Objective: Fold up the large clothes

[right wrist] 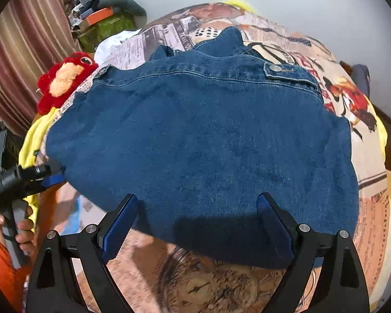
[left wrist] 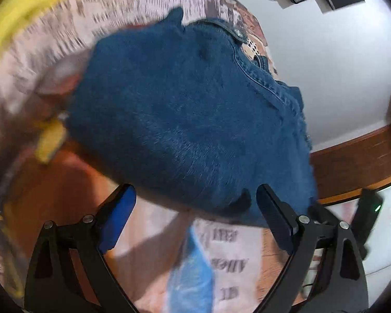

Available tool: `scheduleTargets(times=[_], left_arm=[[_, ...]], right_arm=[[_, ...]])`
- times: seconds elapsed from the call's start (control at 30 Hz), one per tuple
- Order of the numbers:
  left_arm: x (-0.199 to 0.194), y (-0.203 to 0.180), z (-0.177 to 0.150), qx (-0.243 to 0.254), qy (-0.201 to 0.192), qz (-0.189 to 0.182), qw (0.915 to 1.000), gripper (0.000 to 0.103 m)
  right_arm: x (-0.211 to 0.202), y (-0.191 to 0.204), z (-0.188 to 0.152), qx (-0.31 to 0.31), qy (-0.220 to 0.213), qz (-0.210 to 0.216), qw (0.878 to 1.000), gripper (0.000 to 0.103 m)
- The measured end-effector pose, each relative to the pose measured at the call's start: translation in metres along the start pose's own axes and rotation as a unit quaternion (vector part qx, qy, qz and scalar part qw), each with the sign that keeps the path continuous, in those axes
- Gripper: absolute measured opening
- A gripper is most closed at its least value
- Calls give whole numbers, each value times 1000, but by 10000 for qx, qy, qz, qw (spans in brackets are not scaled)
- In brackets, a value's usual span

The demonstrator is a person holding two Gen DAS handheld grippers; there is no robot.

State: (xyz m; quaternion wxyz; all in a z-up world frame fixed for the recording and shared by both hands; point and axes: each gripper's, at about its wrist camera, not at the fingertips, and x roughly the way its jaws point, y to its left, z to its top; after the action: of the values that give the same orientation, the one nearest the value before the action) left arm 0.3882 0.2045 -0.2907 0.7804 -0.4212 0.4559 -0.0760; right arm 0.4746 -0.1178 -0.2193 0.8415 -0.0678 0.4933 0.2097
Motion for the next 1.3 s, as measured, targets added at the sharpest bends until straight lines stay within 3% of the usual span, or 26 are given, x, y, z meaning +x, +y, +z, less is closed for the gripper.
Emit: scheduleTargets(times=[0.03,0.23,0.4,0.53,0.57,0.73,1.07,1.3], left_arm=[[6,3,4,-128,41,-123,9998,94],[24,-8,22,-197,-472,276,9983,93],[40,-19,32,-514,-1192,1137,9850,78],[32,-25,33,-657,-1425,1348,9784,57],[28,-28,33,-618,-1462,1359,9779,47],[-6,-51,35,-320,-1692,1122,9786,35],[-87,-110,3,857,-2390,1069,9613,33],[-108,-120,-31,1373,-2587,1276,9476,32]], right_arm=[[0,2,-1,-99,-51,-42,9999,92],[-1,6,-7,-302,-175,-57,9994,93],[-3,5,-5,-353,-135,-56,9993,93],[-12,2,-3,-200,-11,46,9998,92],[-16,0,-3,-132,-1,124,9998,92],[-40,-7,-3,144,-141,278,9994,92],[-56,30,17,-42,-185,210,9996,92],[-9,83,32,-434,339,491,9973,93]])
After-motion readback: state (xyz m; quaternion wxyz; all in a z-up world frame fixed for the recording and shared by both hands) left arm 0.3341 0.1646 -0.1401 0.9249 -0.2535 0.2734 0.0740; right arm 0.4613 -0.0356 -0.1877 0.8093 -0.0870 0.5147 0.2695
